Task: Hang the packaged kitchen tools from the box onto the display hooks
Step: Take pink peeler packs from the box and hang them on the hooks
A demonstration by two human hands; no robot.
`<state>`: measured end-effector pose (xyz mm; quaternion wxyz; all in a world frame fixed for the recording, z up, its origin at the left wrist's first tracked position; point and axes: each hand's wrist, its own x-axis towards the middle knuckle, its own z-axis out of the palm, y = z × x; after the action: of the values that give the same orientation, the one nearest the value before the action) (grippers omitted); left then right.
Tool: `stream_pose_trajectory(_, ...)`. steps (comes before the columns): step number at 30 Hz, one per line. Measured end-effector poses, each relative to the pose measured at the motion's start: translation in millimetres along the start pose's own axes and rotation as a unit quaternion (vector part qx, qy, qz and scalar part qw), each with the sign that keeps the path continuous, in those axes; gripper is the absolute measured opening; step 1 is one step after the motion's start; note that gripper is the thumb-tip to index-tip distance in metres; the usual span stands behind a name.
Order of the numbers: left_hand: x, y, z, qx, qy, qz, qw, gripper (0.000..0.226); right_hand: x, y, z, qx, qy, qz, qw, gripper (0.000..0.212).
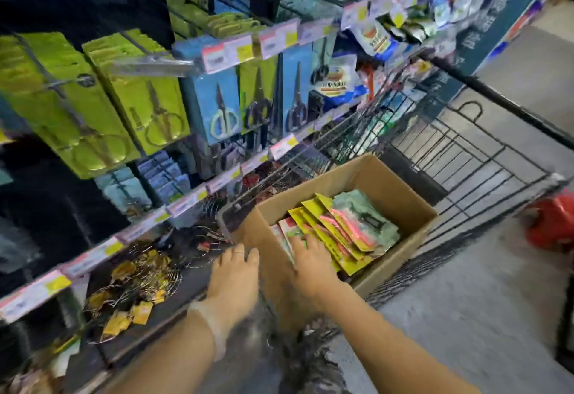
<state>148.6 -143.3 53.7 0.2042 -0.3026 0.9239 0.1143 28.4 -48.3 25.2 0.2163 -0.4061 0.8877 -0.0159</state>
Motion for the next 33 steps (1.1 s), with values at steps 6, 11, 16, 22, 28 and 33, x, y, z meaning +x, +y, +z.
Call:
stream_pose_trajectory(6,59.1,87.0,-6.9,-0.031,-0.020,-0.024,0.999,0.053,58.0,110.6,-21.1,0.007,-0.048,0.004,0.999,0.063)
stream_pose_trajectory(11,91.9,135.9,-1.1,-0.059,-0.055,-0.044,0.996,0.060,91.1,183.5,-17.8,0.045,-0.116,0.052,0.991,0.066)
stream_pose_trajectory(16,110.7,156.6,7.5,-0.090,-0.099,-0.064,0.989,0.059,116.7,222.8,-4.0,0.115,-0.180,0.093,0.972,0.079)
stream_pose_trajectory(22,126.7,161.6,18.1,-0.120,-0.136,-0.072,0.981,0.071,156.6,239.0,26.8,0.197,-0.189,0.164,0.948,0.075)
stream_pose_trajectory(28,127.9,160.2,37.5,-0.147,-0.134,-0.095,0.975,0.069,178.8,248.1,53.3,0.202,-0.211,0.172,0.941,0.095)
stream_pose_trajectory(33,132.8,162.7,38.0,-0.175,-0.129,-0.116,0.969,0.061,161.7,228.2,25.9,0.232,-0.204,0.184,0.933,0.071)
